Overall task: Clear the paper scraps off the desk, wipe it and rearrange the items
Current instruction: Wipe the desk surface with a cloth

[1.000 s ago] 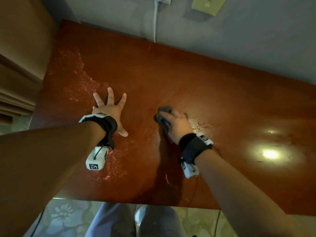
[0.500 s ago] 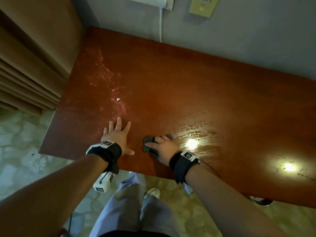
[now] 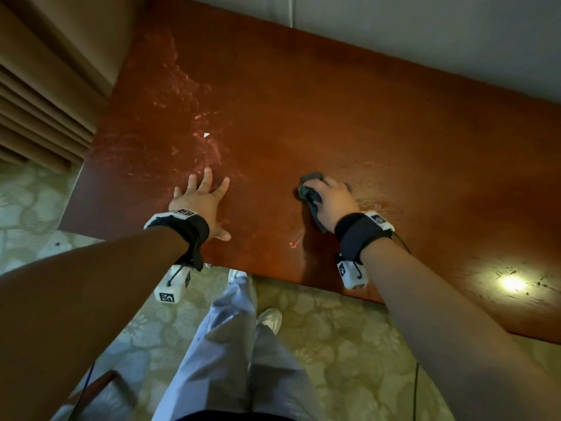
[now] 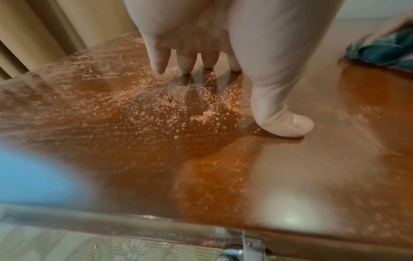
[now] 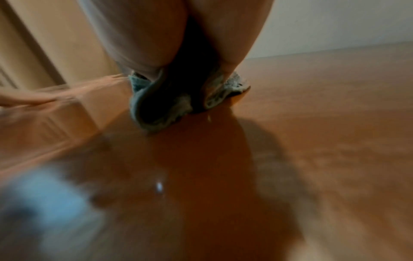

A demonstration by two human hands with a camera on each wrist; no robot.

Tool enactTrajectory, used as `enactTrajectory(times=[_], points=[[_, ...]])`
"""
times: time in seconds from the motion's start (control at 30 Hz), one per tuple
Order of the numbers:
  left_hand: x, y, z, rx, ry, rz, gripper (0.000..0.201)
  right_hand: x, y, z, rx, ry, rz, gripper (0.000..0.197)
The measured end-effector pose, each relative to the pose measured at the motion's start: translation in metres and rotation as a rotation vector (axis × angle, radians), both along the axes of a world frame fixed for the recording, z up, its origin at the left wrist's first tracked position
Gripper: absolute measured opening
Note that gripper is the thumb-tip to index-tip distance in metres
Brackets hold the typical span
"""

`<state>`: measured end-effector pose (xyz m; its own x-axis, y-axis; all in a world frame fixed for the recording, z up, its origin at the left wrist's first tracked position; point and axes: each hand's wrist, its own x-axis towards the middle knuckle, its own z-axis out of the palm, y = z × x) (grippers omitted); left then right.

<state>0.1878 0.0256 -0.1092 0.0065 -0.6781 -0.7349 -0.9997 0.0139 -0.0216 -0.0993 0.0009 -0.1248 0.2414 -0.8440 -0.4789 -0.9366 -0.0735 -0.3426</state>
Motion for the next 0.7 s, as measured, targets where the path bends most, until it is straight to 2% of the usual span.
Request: enactTrajectory(times=[0.27,0.37,0.53,0.7], points=[[-0.001,0.000,0.003,0.006,-0.008,-0.010,0.131,0.029,0.109,-0.006,0.048,-0.087,0.172,0.061],[-0.004,-0.003,0.003,0.015,-0.016,0.003,0.134,0.033,0.126,-0.009,0.099,-0.076,0.241,0.063],[-0.004,-0.005,0.004,0.034,-0.016,-0.004,0.135,0.023,0.112,-0.007,0.103,-0.084,0.292,0.060],[-0.003,-0.004,0.003,0.016,-0.024,-0.018,0.135,-0.015,0.054,-0.008,-0.030,-0.029,0.008,0.056]])
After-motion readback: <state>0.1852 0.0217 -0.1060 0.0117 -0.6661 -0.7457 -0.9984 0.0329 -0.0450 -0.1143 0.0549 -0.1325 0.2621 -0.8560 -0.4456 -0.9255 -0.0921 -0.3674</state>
